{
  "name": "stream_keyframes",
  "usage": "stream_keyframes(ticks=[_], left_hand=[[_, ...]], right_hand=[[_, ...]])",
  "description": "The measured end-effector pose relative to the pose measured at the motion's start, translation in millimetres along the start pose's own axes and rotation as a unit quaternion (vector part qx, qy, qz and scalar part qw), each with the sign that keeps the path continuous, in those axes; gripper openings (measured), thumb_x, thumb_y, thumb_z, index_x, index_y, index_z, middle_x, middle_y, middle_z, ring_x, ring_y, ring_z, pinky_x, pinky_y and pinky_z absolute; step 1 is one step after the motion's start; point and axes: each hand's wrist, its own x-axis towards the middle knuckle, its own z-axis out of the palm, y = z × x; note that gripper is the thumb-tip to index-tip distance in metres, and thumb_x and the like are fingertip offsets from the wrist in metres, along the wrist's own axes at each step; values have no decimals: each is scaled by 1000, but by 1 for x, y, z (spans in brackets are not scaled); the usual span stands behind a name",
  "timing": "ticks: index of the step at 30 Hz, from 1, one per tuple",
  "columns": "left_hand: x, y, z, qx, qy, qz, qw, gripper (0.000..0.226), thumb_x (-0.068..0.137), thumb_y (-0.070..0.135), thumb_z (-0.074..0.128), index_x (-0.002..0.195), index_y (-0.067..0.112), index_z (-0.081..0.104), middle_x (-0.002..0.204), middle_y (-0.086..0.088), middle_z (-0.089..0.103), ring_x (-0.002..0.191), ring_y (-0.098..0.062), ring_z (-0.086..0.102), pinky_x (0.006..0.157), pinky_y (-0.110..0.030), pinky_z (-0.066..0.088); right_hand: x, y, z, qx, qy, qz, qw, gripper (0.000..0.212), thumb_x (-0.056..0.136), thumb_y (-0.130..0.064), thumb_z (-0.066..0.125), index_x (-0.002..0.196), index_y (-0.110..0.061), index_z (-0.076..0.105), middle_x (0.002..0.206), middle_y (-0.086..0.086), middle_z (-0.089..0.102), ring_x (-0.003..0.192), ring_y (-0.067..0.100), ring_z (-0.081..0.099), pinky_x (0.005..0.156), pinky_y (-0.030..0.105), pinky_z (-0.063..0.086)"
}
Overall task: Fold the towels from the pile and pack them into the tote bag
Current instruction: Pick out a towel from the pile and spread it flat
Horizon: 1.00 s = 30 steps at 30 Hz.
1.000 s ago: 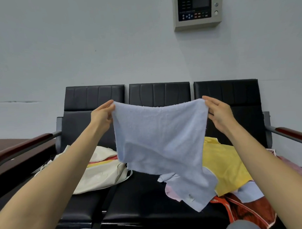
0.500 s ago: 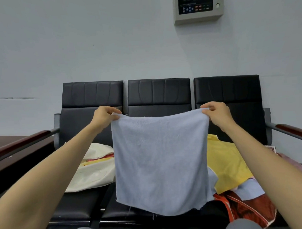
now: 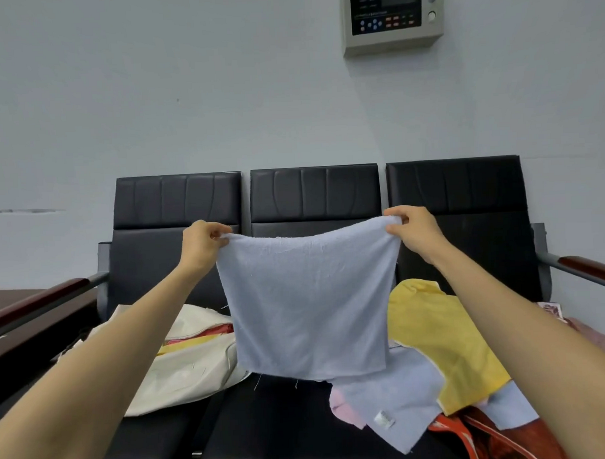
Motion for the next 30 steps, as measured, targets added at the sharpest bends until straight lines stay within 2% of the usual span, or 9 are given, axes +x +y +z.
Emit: stream_keyframes(ticks=[3, 7, 13, 17, 19, 22, 25, 28, 30], left_hand=[[-5, -10, 1, 69, -70, 12, 995, 27, 92, 1, 56, 116, 3, 68, 116, -17, 59, 109, -34, 55, 87, -30, 41], [-20, -14, -6, 61, -89, 4, 994, 18, 93, 4, 57, 96, 4, 74, 103, -16, 63, 97, -30, 59, 78, -29, 46], [-33, -3, -39, -53, -93, -2, 994, 13, 90, 19, 65, 97, 9, 68, 96, -6, 64, 91, -21, 58, 83, -37, 47], [-22, 12, -62, -169, -59, -3, 984, 3, 87, 16, 69, 86, 14, 67, 87, 0, 65, 82, -13, 58, 77, -26, 47], [-15, 20, -65, -181, -68, -7, 981, 6, 84, 13, 71, 86, 10, 67, 85, -1, 65, 79, -12, 58, 73, -22, 47], [-5, 18, -56, -154, -74, -31, 985, 11, 77, 8, 77, 80, 10, 67, 82, -4, 65, 74, -13, 57, 67, -21, 45], [-4, 5, -26, -100, -81, -68, 989, 15, 73, 7, 79, 79, 7, 65, 76, -2, 62, 69, -11, 54, 59, -20, 41], [-13, -22, 21, -65, -75, -115, 988, 20, 74, 5, 78, 72, 11, 58, 72, 0, 58, 69, -16, 53, 57, -23, 41], [-24, -43, 52, -68, -53, -155, 984, 17, 76, 5, 73, 77, 12, 58, 77, -2, 59, 74, -21, 55, 60, -29, 46]], right_hand=[[-10, -2, 6, -42, 3, -21, 999, 35, 95, -4, 52, 128, -11, 59, 132, 8, 57, 122, 25, 51, 92, 26, 40], [-25, 2, 10, -61, 11, -21, 998, 30, 97, -7, 49, 124, -13, 61, 128, 9, 58, 117, 25, 54, 90, 28, 43], [-38, -6, -1, -79, 70, -68, 992, 19, 97, -10, 49, 108, -9, 65, 117, 10, 53, 98, 18, 53, 79, 24, 40], [-31, -18, -16, -69, 139, -95, 983, 16, 97, -14, 52, 103, -9, 66, 110, 5, 42, 91, 13, 46, 76, 20, 39], [-24, -20, -20, -69, 154, -92, 981, 14, 97, -17, 53, 101, -13, 66, 110, 2, 40, 90, 14, 46, 78, 26, 44], [-12, -12, -17, -95, 110, -56, 988, 14, 98, -17, 50, 100, -18, 64, 109, 4, 53, 78, 18, 58, 70, 31, 51], [-5, 10, 1, -59, 26, 38, 997, 14, 96, -10, 50, 93, -15, 62, 99, 8, 60, 62, 25, 68, 58, 31, 58], [-2, 44, 32, -45, -24, 95, 994, 14, 90, -3, 55, 85, -14, 62, 100, 13, 64, 85, 30, 67, 77, 42, 58], [-5, 66, 53, -50, -24, 111, 992, 14, 90, -4, 52, 89, -10, 64, 100, 12, 66, 93, 29, 64, 81, 40, 54]])
